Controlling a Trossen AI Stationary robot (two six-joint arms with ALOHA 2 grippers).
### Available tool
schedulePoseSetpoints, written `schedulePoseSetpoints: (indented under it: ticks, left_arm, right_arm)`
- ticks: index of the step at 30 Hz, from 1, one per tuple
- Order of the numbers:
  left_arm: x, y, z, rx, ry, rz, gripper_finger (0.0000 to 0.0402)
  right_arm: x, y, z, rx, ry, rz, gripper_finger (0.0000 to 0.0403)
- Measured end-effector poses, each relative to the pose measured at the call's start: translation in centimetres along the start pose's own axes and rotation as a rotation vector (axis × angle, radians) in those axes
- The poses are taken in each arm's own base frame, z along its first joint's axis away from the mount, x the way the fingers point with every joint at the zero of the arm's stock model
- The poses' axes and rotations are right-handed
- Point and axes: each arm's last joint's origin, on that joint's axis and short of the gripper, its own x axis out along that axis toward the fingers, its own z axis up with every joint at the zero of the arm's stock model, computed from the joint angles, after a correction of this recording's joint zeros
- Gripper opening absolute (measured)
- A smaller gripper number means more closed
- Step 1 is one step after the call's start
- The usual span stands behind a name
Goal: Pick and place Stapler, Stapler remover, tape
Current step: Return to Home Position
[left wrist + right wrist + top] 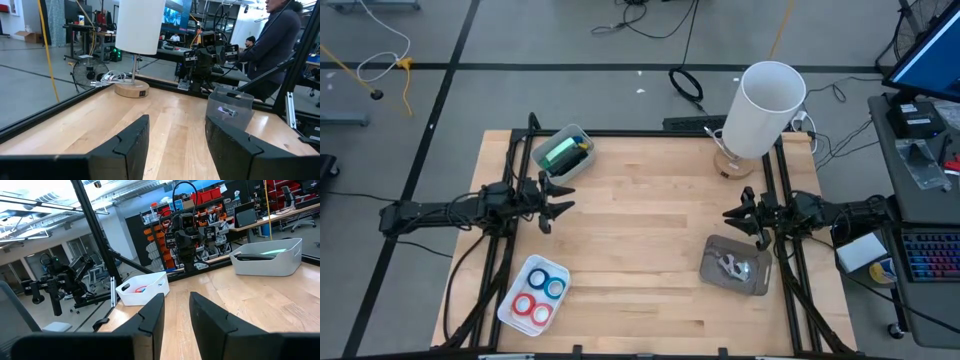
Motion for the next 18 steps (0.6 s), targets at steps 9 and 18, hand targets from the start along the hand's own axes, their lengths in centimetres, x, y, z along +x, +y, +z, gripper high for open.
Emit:
schedulePoseSetpoints:
  ticks: [9,18]
  left_arm:
    - [0.0,0.0,0.0,0.0,0.0,0.0,0.0191]
    - [0.0,0.0,0.0,0.0,0.0,0.0,0.0191]
  right_arm:
    - [0.0,0.0,0.0,0.0,0.0,0.0,0.0083]
    - [0.0,0.0,0.0,0.0,0.0,0.0,0.0086]
